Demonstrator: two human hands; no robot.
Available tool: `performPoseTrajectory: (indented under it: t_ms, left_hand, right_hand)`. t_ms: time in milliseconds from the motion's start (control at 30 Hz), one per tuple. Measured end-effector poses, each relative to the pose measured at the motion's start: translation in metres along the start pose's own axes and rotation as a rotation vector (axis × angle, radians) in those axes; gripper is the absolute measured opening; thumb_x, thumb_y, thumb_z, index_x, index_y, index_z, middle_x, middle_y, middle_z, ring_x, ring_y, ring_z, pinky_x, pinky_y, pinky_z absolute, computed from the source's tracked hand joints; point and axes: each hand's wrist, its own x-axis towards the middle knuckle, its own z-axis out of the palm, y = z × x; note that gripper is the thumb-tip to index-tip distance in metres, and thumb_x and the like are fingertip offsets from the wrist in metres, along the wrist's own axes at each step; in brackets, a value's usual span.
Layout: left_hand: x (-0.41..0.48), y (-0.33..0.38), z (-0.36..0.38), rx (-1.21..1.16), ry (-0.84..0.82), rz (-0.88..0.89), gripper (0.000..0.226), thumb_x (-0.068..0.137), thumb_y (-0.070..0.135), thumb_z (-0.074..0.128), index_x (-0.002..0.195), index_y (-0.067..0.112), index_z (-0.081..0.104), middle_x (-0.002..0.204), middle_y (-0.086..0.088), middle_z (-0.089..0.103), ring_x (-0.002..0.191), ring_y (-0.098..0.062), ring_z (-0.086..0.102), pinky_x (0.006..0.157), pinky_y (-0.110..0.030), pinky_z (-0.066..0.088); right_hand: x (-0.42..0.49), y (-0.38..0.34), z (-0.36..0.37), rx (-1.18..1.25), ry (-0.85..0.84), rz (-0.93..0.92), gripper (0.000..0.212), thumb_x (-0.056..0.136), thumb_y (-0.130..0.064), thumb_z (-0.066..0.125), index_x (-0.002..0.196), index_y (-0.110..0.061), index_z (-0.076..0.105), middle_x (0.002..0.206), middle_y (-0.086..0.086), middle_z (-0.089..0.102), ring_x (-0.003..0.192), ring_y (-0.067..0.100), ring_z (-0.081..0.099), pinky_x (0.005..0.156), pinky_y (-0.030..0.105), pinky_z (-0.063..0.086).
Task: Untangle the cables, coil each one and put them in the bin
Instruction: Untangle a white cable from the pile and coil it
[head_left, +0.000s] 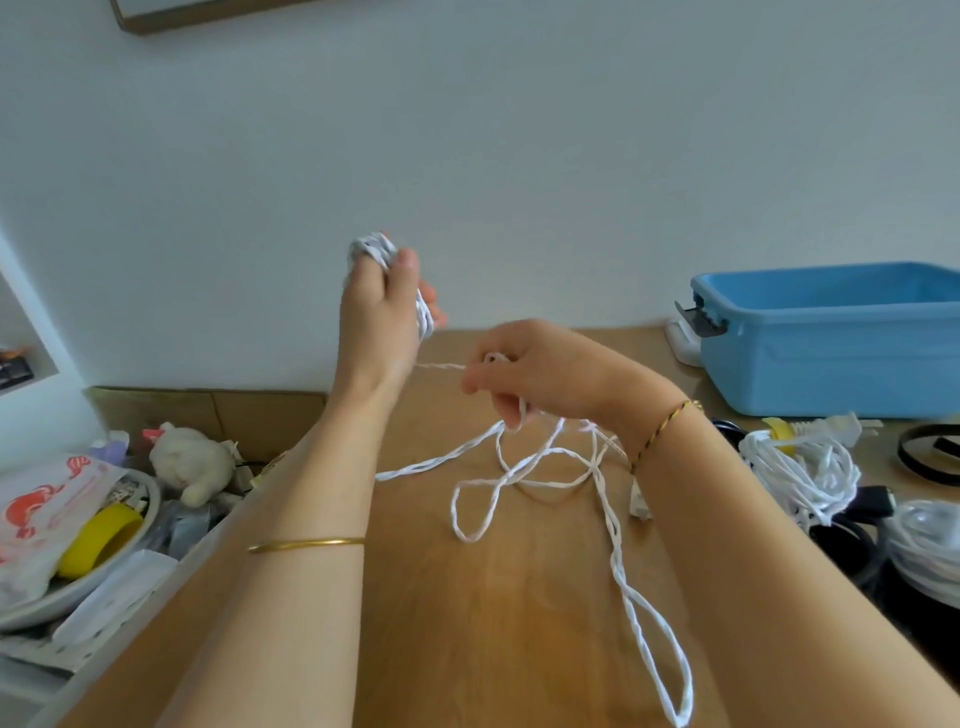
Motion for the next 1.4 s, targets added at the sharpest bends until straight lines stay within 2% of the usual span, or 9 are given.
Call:
performPoseTrajectory:
  t_ms: [167, 300, 467, 667, 833, 1033, 1133, 1300, 1400]
  left_hand:
    - [-0.006, -0.003, 0.006, 0.511, -0.285, 0.144, 0.026, 0.1, 0.019, 0.043, 0.074, 0.016, 0.041, 0.071, -0.01, 0.055, 0.059, -0.023, 0.057, 0.059, -0.041, 0.057]
    - [-0.011, 0.009, 0.004, 0.451, -0.509, -0.079, 0.027, 0.099, 0.024, 0.046, 0.097, -0.003, 0.052, 0.071, -0.013, 0.054, 0.054, -0.023, 0.054, 0.057, -0.034, 0.051]
    - [-0.014, 0.013, -0.005, 0.641, -0.741, -0.106, 0.028, 0.087, 0.023, 0.067, 0.111, 0.018, 0.054, 0.057, 0.0, 0.054, 0.048, -0.014, 0.053, 0.05, -0.018, 0.045]
    - [-0.003, 0.004, -0.007, 0.558, -0.386, 0.034, 0.027, 0.093, 0.016, 0.054, 0.07, 0.016, 0.042, 0.055, -0.001, 0.046, 0.04, -0.016, 0.041, 0.042, -0.023, 0.038]
    - [0.007, 0.008, -0.012, 0.193, -0.019, -0.111, 0.01, 0.089, 0.013, 0.055, 0.08, 0.012, 0.051, 0.053, 0.001, 0.041, 0.037, -0.011, 0.035, 0.044, -0.022, 0.03]
    - [-0.001, 0.007, -0.002, 0.303, -0.162, -0.153, 0.013, 0.09, 0.008, 0.047, 0.093, 0.003, 0.058, 0.059, -0.002, 0.043, 0.043, -0.014, 0.036, 0.041, -0.021, 0.031]
    - [0.001, -0.003, 0.001, 0.465, -0.213, -0.067, 0.019, 0.089, 0.011, 0.045, 0.094, -0.005, 0.055, 0.062, -0.008, 0.046, 0.047, -0.022, 0.039, 0.045, -0.028, 0.038]
    - [0.001, -0.007, -0.001, 0.758, -0.213, 0.092, 0.022, 0.09, 0.018, 0.047, 0.07, 0.013, 0.037, 0.063, -0.008, 0.046, 0.066, -0.037, 0.05, 0.061, -0.043, 0.045]
    - [-0.005, -0.003, 0.002, 0.884, -0.243, 0.204, 0.03, 0.091, 0.017, 0.045, 0.067, 0.017, 0.027, 0.062, -0.003, 0.039, 0.066, -0.03, 0.039, 0.057, -0.036, 0.026]
  right_hand:
    - [0.006, 0.011, -0.005, 0.129, 0.315, -0.044, 0.015, 0.091, -0.011, 0.053, 0.089, -0.006, 0.067, 0.054, 0.0, 0.055, 0.049, 0.015, 0.046, 0.055, 0.026, 0.041]
    - [0.009, 0.021, -0.01, 0.164, 0.484, 0.004, 0.018, 0.089, -0.008, 0.051, 0.084, -0.006, 0.068, 0.055, 0.0, 0.061, 0.054, 0.016, 0.052, 0.054, 0.023, 0.043]
    - [0.011, 0.035, -0.013, 0.252, 0.675, 0.072, 0.019, 0.087, -0.007, 0.051, 0.077, -0.009, 0.066, 0.06, -0.002, 0.063, 0.059, 0.014, 0.057, 0.066, 0.028, 0.048]
    - [0.006, 0.053, -0.01, 0.51, 0.665, 0.357, 0.02, 0.09, 0.0, 0.044, 0.077, -0.001, 0.058, 0.062, 0.014, 0.056, 0.043, 0.025, 0.06, 0.043, 0.031, 0.053]
    - [0.004, 0.06, -0.001, 0.055, 0.281, 0.538, 0.021, 0.09, -0.005, 0.048, 0.097, 0.006, 0.064, 0.058, 0.01, 0.057, 0.037, 0.015, 0.052, 0.036, 0.021, 0.047]
    - [0.011, 0.039, 0.014, -0.499, 0.16, 0.391, 0.009, 0.085, -0.008, 0.052, 0.086, -0.009, 0.062, 0.084, 0.003, 0.056, 0.089, 0.03, 0.055, 0.075, 0.032, 0.044]
    - [0.017, 0.026, 0.015, -0.266, 0.215, 0.187, 0.035, 0.079, -0.004, 0.051, 0.112, -0.005, 0.061, 0.113, 0.009, 0.06, 0.105, 0.025, 0.054, 0.089, 0.036, 0.046]
    - [0.011, 0.003, 0.005, 0.645, 0.172, 0.177, 0.027, 0.084, -0.015, 0.051, 0.103, 0.0, 0.064, 0.092, 0.005, 0.074, 0.1, 0.019, 0.065, 0.087, 0.03, 0.04]
    - [0.01, 0.002, 0.006, 0.717, 0.211, 0.152, 0.017, 0.09, -0.023, 0.055, 0.089, -0.007, 0.061, 0.065, 0.003, 0.069, 0.075, 0.018, 0.07, 0.077, 0.029, 0.045]
